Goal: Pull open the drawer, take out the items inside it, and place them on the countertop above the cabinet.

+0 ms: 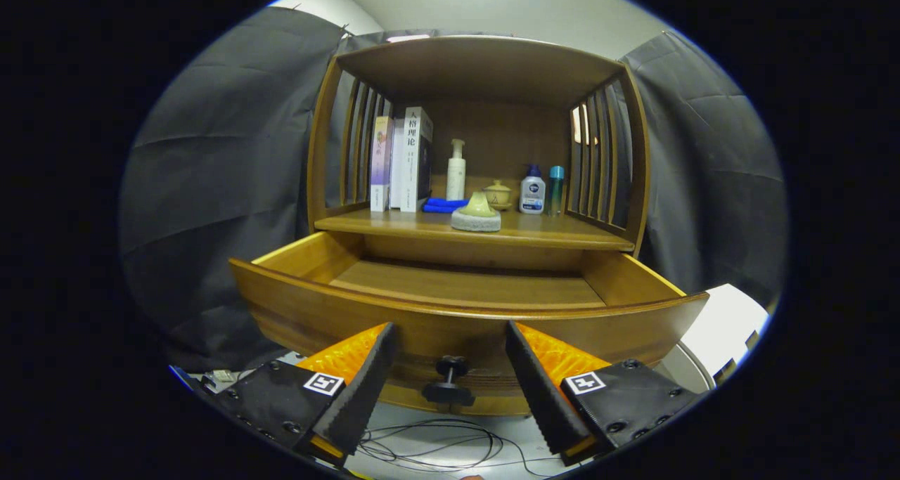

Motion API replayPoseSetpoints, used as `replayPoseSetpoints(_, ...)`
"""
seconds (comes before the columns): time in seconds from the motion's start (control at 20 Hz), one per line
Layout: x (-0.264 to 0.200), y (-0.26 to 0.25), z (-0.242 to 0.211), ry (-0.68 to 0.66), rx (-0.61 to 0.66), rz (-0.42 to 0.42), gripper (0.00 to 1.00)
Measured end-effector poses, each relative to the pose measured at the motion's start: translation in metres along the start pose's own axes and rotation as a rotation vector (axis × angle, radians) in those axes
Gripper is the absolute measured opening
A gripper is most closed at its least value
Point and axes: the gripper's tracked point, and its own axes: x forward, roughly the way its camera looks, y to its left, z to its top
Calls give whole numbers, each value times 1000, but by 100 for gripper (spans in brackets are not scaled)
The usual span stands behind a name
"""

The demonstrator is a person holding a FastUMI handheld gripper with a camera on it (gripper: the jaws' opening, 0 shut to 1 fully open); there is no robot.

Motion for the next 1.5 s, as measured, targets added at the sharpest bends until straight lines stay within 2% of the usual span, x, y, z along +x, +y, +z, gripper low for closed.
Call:
replayPoseSetpoints(0.1,3,5,-6,9,-15,12,96)
replayPoseSetpoints(0.5,13,0,-2,-1,-2,-33,98)
replayPoseSetpoints(1.5,101,-8,25,-49,59,-96,98)
